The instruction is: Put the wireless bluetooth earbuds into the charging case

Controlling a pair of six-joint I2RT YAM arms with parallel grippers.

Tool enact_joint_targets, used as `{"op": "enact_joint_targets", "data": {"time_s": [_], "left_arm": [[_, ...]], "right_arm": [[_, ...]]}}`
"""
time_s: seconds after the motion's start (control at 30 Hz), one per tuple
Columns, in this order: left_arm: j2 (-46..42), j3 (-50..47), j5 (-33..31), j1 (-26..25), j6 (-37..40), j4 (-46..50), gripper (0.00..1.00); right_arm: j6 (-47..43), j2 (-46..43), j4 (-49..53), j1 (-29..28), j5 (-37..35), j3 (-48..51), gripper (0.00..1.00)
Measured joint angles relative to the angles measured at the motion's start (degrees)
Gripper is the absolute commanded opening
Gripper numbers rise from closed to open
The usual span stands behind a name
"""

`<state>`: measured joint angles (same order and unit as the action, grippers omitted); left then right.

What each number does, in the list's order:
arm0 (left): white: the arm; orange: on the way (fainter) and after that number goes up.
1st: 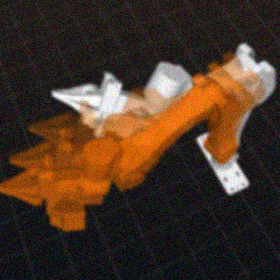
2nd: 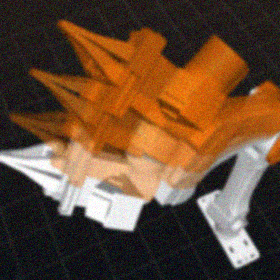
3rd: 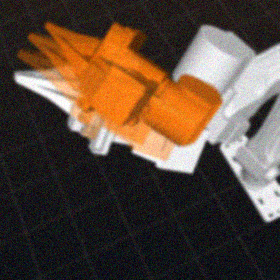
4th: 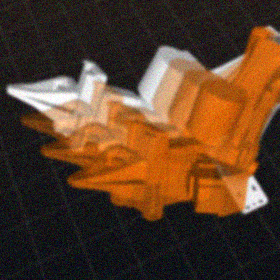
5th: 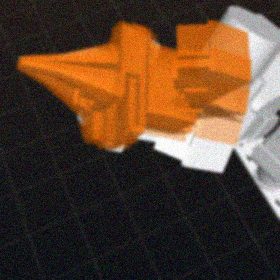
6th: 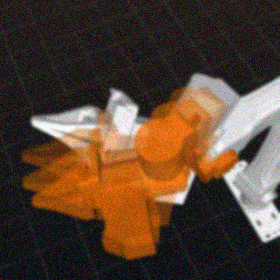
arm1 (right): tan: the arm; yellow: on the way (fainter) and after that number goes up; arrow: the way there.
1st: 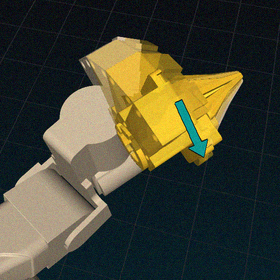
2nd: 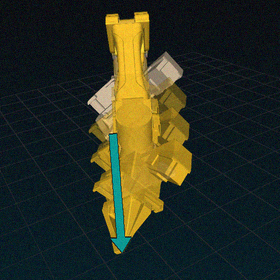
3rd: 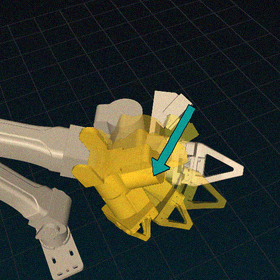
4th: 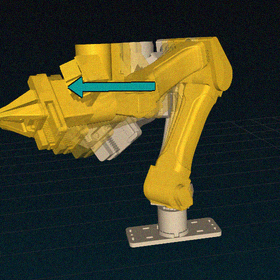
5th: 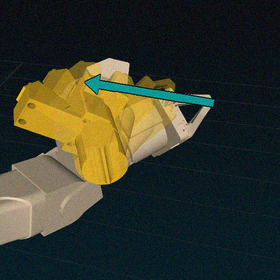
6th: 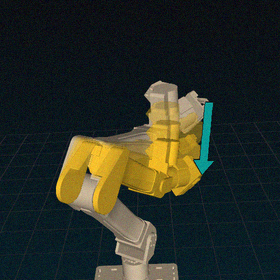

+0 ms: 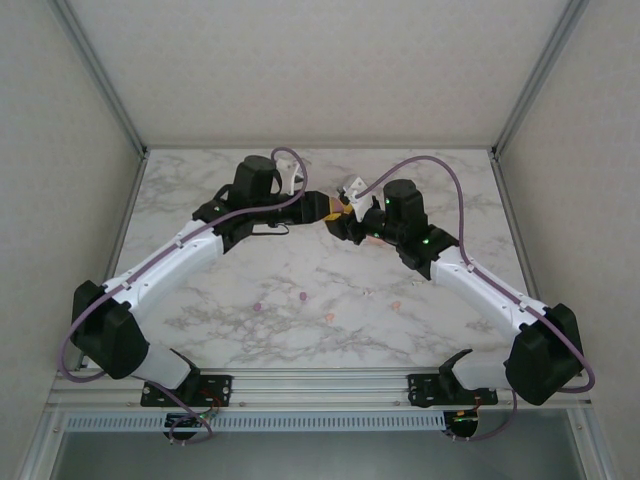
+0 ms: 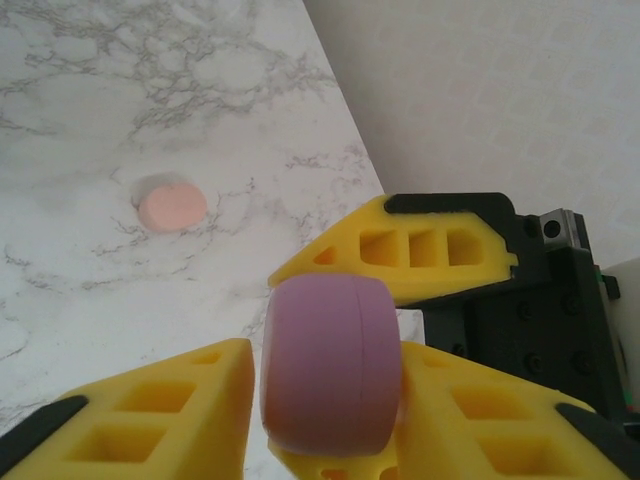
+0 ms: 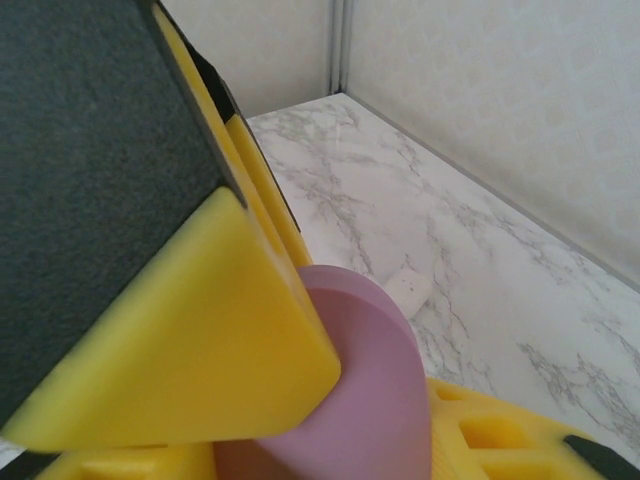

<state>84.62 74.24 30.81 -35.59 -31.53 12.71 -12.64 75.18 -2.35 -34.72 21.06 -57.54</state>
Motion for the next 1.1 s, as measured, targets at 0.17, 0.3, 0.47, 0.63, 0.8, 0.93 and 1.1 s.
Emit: {"op": "enact_joint_targets", "data": {"time_s": [0.17,0.3,0.47,0.63,0.8,0.93,1.1], "left_arm": [[0.15,0.39,-0.42,0.0,0.22,0.07,0.17],[0.13,0.39,-1.53,-0.09,-0.66,-0.02,0.14],[-2.49,-2.25,-2.14,1.27,-5.05,-1.79,0.1],[-6.82,-7.17,-1.22,3.56,-13.9,-8.52,0.1],[-7.15,-9.44,0.5,3.85,-21.7,-15.06,0.11],[-7.15,-9.6,2.16,3.85,-25.16,-17.14,0.11],[-7.17,-9.66,3.56,3.85,-28.2,-19.37,0.12]], "right_arm": [[0.22,0.0,0.02,0.02,-0.39,-0.07,0.41],[0.87,-0.42,0.0,-0.09,-1.75,-0.04,0.57],[0.57,-7.13,-10.43,-0.02,-6.58,8.96,0.72],[-1.55,-6.03,-10.56,1.97,-9.01,9.31,0.67],[-1.53,-6.08,-16.59,3.34,-2.4,10.88,0.65],[-1.53,-6.05,-21.11,3.34,3.5,10.88,0.65],[-1.73,-5.25,-24.72,3.34,6.82,9.97,0.6]]}}
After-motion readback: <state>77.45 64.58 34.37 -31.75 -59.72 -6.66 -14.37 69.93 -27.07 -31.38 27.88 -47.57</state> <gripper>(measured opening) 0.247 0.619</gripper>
